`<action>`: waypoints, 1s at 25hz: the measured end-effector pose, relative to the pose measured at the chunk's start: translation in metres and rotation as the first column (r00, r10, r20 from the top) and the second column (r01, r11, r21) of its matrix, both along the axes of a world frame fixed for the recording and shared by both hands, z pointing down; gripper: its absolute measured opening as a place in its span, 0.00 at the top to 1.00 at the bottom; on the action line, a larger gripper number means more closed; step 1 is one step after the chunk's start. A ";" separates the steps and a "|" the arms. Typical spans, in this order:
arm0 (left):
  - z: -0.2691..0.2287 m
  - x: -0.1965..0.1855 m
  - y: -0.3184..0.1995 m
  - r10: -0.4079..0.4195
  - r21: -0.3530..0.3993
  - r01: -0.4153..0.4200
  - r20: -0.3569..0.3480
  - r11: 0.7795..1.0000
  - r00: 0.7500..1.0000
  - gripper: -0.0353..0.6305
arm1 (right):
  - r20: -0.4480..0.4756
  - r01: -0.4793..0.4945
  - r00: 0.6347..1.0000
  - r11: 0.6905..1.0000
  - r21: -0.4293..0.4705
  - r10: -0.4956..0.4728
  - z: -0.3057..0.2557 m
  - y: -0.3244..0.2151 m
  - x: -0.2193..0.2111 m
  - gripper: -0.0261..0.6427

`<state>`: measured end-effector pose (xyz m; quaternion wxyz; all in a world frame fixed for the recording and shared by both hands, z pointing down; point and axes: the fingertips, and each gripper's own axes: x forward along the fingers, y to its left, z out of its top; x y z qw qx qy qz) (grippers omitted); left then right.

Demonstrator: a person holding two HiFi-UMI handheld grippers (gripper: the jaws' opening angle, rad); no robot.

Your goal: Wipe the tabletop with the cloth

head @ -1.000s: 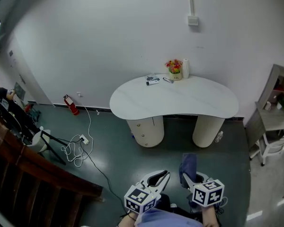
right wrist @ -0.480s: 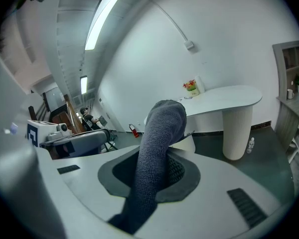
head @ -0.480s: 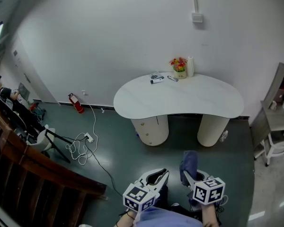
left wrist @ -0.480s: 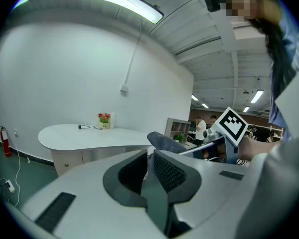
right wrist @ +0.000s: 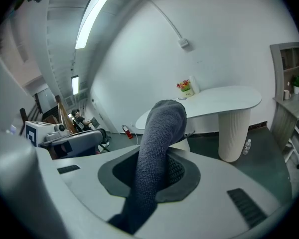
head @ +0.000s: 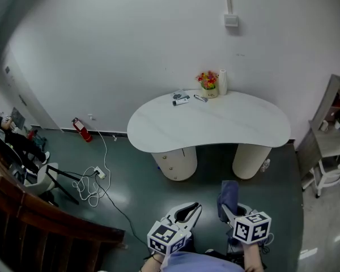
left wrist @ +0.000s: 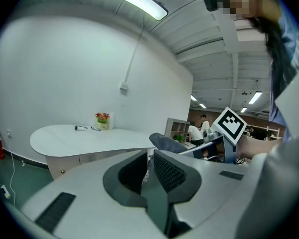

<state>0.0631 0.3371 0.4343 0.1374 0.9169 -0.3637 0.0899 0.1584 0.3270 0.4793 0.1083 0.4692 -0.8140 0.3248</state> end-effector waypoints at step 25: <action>0.004 -0.229 -0.281 -0.105 0.004 0.105 -0.020 0.994 0.994 0.90 | -0.052 -0.045 0.998 0.998 -0.046 0.043 0.001 -0.271 -0.158 0.86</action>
